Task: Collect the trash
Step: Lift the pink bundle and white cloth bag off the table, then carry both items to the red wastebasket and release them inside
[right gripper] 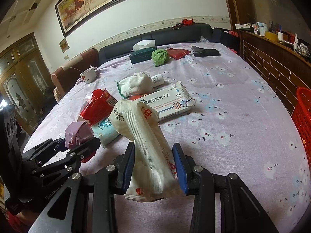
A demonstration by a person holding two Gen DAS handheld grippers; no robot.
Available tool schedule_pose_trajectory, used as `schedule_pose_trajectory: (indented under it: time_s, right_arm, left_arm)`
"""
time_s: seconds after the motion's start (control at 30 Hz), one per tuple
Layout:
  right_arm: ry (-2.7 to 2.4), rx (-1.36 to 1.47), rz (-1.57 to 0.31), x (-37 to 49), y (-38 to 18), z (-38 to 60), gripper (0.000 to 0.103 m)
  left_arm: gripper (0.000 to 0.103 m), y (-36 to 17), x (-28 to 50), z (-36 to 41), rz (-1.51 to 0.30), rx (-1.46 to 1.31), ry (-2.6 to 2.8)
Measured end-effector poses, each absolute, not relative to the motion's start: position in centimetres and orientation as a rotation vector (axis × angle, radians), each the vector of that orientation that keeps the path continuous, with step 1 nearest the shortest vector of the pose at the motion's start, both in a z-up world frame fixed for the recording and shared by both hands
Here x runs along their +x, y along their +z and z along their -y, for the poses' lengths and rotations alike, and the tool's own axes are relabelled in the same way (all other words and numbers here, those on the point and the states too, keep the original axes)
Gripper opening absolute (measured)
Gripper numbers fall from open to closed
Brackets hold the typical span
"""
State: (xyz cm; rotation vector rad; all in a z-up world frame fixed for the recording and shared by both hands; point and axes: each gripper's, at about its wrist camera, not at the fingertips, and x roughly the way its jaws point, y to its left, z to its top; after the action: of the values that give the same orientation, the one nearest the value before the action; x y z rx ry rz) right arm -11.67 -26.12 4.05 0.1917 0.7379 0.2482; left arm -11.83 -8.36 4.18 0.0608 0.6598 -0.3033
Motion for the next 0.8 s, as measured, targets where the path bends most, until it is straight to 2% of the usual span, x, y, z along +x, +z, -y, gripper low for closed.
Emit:
schedule_pose_trajectory:
  time_s: [0.8]
  right_arm:
    - [0.246,0.206,-0.745,-11.63,3.59,26.44,0.042]
  left_arm:
    - [0.040,3.71,-11.73,8.75,-0.675,0.063,-0.313]
